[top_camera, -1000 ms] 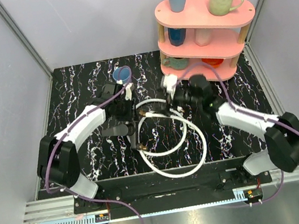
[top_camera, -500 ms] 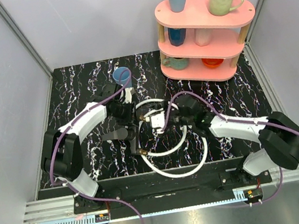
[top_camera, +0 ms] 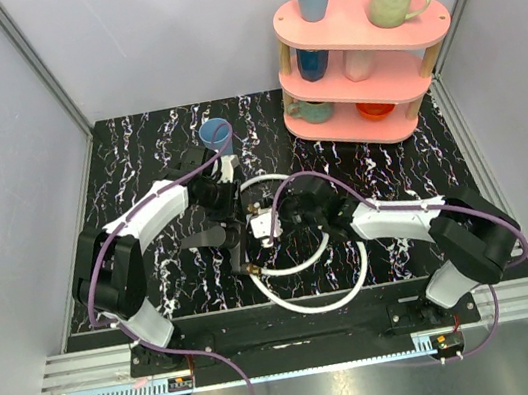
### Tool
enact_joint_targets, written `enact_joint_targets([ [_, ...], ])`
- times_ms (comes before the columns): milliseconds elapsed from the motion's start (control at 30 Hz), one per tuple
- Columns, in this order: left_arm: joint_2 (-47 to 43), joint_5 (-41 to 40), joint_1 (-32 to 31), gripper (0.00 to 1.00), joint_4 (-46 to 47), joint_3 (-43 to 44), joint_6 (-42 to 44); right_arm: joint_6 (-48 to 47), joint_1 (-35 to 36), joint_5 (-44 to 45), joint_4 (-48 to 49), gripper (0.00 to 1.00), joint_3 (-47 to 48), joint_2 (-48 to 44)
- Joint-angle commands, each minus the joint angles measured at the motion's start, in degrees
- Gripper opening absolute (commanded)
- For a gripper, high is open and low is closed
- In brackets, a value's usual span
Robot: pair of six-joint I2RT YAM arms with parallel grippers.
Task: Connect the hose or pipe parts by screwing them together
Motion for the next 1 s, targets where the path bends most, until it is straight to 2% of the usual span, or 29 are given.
enact_joint_targets([
  [0, -1.1, 6.1, -0.1, 0.00, -0.7, 4.1, 0.0, -2.1, 0.7, 3.4, 1.6, 0.64, 1.6, 0.6],
  [100, -0.9, 6.3, -0.1, 0.00, -0.8, 4.1, -0.2, -2.4, 0.6, 4.4, 2.3, 0.53, 1.8, 0.9],
  [133, -0.9, 6.6, -0.1, 0.00, -0.8, 4.1, -0.3, -2.4, 0.6, 4.5, 2.2, 0.46, 2.1, 1.1],
  [200, -0.9, 7.8, -0.1, 0.00, 0.0, 3.9, -0.9, -1.6, 0.7, 4.3, 2.2, 0.38, 2.3, 1.6],
  [267, -1.1, 9.2, -0.1, 0.00, 1.0, 3.4, -1.6, -0.6, 0.7, 4.0, 2.2, 0.18, 2.7, 2.3],
  [367, -1.8, 11.6, -0.1, 0.00, 3.1, 2.3, -3.4, 2.9, 0.9, 4.5, 1.8, 0.00, 4.1, 3.4],
  [433, -3.1, 12.9, -0.1, 0.00, 6.5, 1.1, -5.4, 8.4, 0.9, 4.7, 0.3, 0.00, 7.3, 4.5],
  [467, -3.5, 12.9, -0.2, 0.00, 7.5, 0.7, -5.9, 14.8, 0.9, 4.8, -1.1, 0.00, 8.9, 5.1],
  [600, -7.7, 9.8, -0.9, 0.00, 13.5, -1.4, -8.6, 26.9, 0.9, 3.3, -8.7, 0.00, 16.5, 8.5],
  [833, -15.0, 2.9, -3.8, 0.00, 21.8, -6.7, -9.0, 38.5, 0.8, -1.3, -13.5, 0.00, 23.2, 13.4],
  [967, -17.9, 1.8, -4.4, 0.00, 25.3, -8.9, -7.4, 43.7, -1.1, -9.6, -14.0, 0.00, 25.9, 15.2],
])
